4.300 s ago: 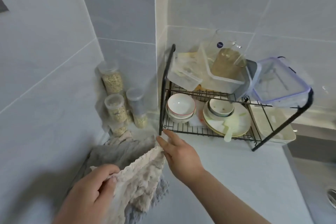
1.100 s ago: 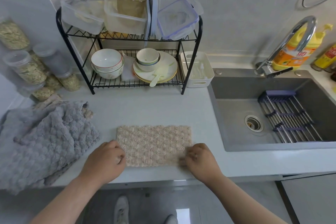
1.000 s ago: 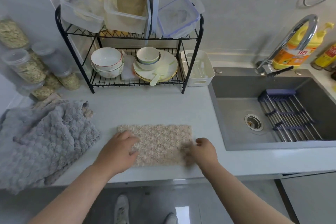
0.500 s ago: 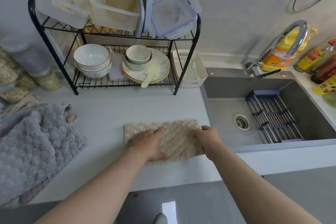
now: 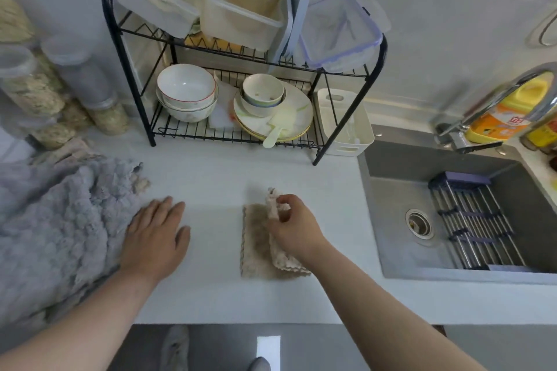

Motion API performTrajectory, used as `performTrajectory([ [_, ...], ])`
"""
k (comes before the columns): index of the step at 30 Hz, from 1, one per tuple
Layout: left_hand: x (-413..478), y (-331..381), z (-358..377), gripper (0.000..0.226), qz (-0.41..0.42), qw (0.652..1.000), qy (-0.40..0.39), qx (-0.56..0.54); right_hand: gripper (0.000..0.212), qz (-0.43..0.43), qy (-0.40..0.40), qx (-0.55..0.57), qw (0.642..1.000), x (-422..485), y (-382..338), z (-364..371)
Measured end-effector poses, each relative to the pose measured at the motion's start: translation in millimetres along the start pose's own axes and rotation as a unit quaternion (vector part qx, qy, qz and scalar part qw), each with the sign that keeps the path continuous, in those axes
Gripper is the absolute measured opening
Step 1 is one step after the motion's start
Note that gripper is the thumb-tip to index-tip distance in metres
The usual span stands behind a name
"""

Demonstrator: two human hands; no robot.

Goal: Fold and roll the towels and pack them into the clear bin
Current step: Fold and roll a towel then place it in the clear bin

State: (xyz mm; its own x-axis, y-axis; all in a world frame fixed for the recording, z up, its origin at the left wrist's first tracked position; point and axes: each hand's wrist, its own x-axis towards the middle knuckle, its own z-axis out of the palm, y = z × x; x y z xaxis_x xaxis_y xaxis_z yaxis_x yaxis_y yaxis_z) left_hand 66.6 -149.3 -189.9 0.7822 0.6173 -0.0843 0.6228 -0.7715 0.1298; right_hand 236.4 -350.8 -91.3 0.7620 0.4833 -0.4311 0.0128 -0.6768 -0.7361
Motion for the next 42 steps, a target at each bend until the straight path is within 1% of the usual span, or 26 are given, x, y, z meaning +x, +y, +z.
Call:
performTrajectory([
  [5, 1, -3, 1, 0.062, -0.006, 1.000, -0.002, -0.006, 0.048, 0.019, -0.059, -0.072, 0.995, 2, 5, 46],
  [7, 1, -2, 0, 0.061, -0.003, 1.000, -0.002, -0.014, 0.044, 0.033, -0.056, -0.007, 0.998, -2, 5, 45],
  [8, 2, -3, -1, 0.061, 0.000, 1.000, -0.003, -0.017, 0.038, 0.039, -0.037, 0.039, 0.998, -4, 7, 41],
  [9, 2, -4, 0, 0.061, 0.003, 1.000, -0.003, -0.018, 0.030, 0.038, 0.007, 0.059, 0.998, -6, 10, 35],
  [10, 2, -5, 1, 0.062, 0.004, 1.000, -0.003, -0.019, 0.024, 0.041, 0.070, 0.033, 0.996, -9, 15, 28],
  [11, 2, -5, 1, 0.062, 0.004, 1.000, -0.001, -0.017, 0.025, 0.061, 0.127, -0.016, 0.990, -8, 25, 20],
  [12, 1, -5, 1, 0.062, 0.002, 1.000, -0.002, -0.019, 0.030, 0.102, 0.160, -0.065, 0.980, -9, 34, 13],
  [13, 2, -5, 2, 0.063, 0.001, 1.000, -0.004, -0.022, 0.038, 0.155, 0.155, -0.097, 0.971, -9, 40, 8],
  [14, 1, -6, 2, 0.063, -0.001, 1.000, -0.007, -0.023, 0.043, 0.205, 0.118, -0.117, 0.965, -10, 44, 7],
  [15, 3, -8, 2, 0.063, -0.006, 1.000, -0.011, -0.024, 0.043, 0.230, 0.075, -0.121, 0.963, -10, 46, 7],
  [17, 5, -2, -6, 0.063, -0.027, 0.998, -0.014, -0.047, 0.028, 0.203, 0.040, -0.085, 0.975, -10, 44, 7],
  [19, 8, 18, -27, 0.064, -0.033, 0.987, 0.006, -0.159, 0.017, 0.148, 0.031, -0.020, 0.988, -14, 33, 1],
  [20, 9, 35, -41, 0.064, -0.035, 0.966, -0.004, -0.256, 0.015, 0.119, 0.024, 0.002, 0.993, -17, 28, -5],
  [22, 10, 72, -73, 0.076, 0.006, 0.901, -0.082, -0.425, 0.014, 0.040, -0.006, 0.005, 0.999, -27, 15, -22],
  [24, 11, 104, -98, 0.099, 0.059, 0.842, -0.186, -0.503, 0.015, -0.019, -0.055, -0.004, 0.998, -41, 2, -42],
  [25, 12, 114, -110, 0.104, 0.074, 0.812, -0.240, -0.526, 0.015, -0.034, -0.079, 0.006, 0.996, -48, -4, -52],
  [26, 14, 118, -119, 0.098, 0.079, 0.782, -0.289, -0.546, 0.015, -0.043, -0.097, 0.022, 0.994, -52, -7, -62],
  [28, 16, 121, -136, 0.067, 0.077, 0.736, -0.346, -0.577, 0.017, -0.044, -0.116, 0.079, 0.989, -56, -11, -79],
  [29, 14, 121, -140, 0.061, 0.068, 0.715, -0.362, -0.594, 0.018, -0.038, -0.120, 0.135, 0.983, -57, -10, -85],
  [31, 9, 120, -141, 0.061, 0.047, 0.677, -0.381, -0.627, 0.016, -0.008, -0.097, 0.278, 0.956, -58, -8, -90],
  [33, 0, 123, -140, 0.044, 0.032, 0.656, -0.377, -0.653, 0.012, 0.036, -0.078, 0.413, 0.907, -59, -2, -88],
  [35, -7, 129, -139, 0.037, -0.005, 0.643, -0.337, -0.688, 0.029, 0.069, -0.121, 0.483, 0.864, -61, 7, -81],
  [37, -11, 130, -136, 0.031, -0.057, 0.633, -0.282, -0.719, 0.031, 0.070, -0.178, 0.450, 0.872, -66, 14, -72],
  [39, -15, 127, -134, 0.031, -0.096, 0.617, -0.263, -0.736, 0.030, 0.067, -0.180, 0.414, 0.890, -67, 20, -65],
  [41, -19, 119, -131, 0.040, -0.085, 0.603, -0.297, -0.736, 0.033, 0.067, -0.143, 0.426, 0.891, -65, 23, -62],
  [42, -22, 114, -128, 0.050, -0.068, 0.605, -0.327, -0.722, 0.032, 0.066, -0.123, 0.432, 0.891, -64, 24, -63],
])
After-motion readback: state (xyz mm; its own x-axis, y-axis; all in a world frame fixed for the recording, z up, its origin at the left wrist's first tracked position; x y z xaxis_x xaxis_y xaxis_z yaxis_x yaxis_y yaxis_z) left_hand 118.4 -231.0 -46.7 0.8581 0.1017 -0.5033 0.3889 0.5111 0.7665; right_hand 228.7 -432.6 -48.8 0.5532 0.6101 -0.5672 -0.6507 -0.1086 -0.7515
